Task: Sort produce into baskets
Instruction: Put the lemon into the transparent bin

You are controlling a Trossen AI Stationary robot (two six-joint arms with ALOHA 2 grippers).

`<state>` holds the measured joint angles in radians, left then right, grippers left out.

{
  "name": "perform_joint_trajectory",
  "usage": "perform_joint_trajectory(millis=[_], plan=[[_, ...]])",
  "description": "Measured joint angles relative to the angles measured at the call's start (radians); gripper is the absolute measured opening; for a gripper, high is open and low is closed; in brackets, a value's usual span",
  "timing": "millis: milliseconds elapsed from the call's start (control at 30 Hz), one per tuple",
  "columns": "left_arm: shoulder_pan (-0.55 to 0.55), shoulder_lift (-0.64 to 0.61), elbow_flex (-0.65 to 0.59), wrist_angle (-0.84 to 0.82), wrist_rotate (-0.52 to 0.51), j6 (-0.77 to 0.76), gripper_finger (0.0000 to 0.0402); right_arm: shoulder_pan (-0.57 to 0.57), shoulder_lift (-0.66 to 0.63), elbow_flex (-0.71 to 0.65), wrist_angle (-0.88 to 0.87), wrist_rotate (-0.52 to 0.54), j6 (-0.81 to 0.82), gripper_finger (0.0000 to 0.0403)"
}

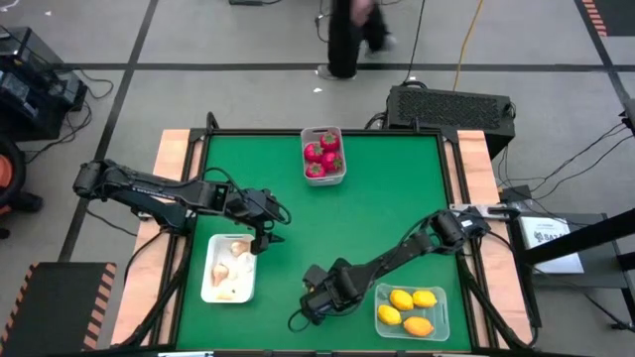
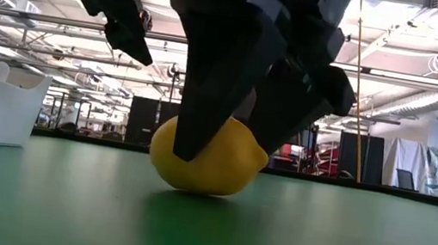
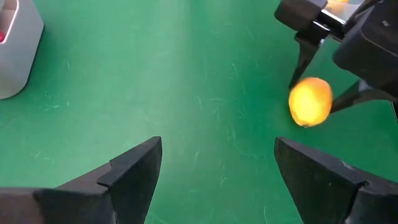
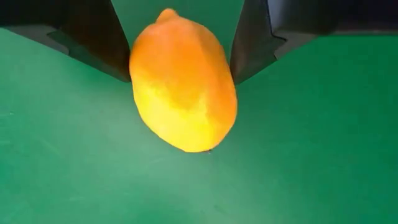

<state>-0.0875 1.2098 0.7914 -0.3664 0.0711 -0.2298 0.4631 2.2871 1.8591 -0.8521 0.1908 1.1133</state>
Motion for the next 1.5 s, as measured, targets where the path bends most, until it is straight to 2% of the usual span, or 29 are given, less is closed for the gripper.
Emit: perform_joint_trajectory(millis=[100, 233, 433, 633, 800, 967, 1067, 1267, 1400, 1500], plan=[[0.0, 0.0, 0.0, 0.0, -0.001, 0.0, 0.0318, -0.006, 0.0, 0.0, 0.0, 0.01, -0.019, 0.0246], [0.0, 0.0, 0.0, 0.01, -0.01, 0.0, 0.0318, -0.012, 0.0, 0.0, 0.019, 0.015, -0.046, 0.0211], [0.0, 0.0, 0.0, 0.017, -0.013, -0.001, 0.0318, -0.012, -0.016, -0.001, -0.011, -0.038, -0.067, 0.0171], [0.0, 0.0, 0.0, 0.017, -0.015, -0.024, 0.0318, 0.004, -0.143, -0.002, -0.182, -0.05, -0.055, 0.018], [0.0, 0.0, 0.0, 0.021, -0.02, -0.027, 0.0318, 0.02, -0.271, -0.001, -0.379, -0.172, 0.012, 0.0182], [0.0, 0.0, 0.0, 0.034, -0.025, -0.028, 0.0318, 0.081, -0.364, -0.001, -0.562, -0.314, 0.173, 0.0182], [0.0, 0.0, 0.0, 0.053, -0.028, -0.028, 0.0318, 0.132, -0.386, -0.001, -0.623, -0.347, 0.248, 0.0182], [0.0, 0.0, 0.0, 0.073, -0.065, -0.027, 0.0318, 0.212, -0.377, -0.019, -0.628, -0.366, 0.275, 0.0183], [0.0, 0.0, 0.0, 0.12, -0.069, -0.027, 0.0318, 0.226, -0.374, -0.073, -0.578, -0.319, 0.317, 0.0183], [0.0, 0.0, 0.0, 0.151, -0.069, -0.026, 0.0318, 0.226, -0.374, -0.097, -0.551, -0.323, 0.336, 0.0187]])
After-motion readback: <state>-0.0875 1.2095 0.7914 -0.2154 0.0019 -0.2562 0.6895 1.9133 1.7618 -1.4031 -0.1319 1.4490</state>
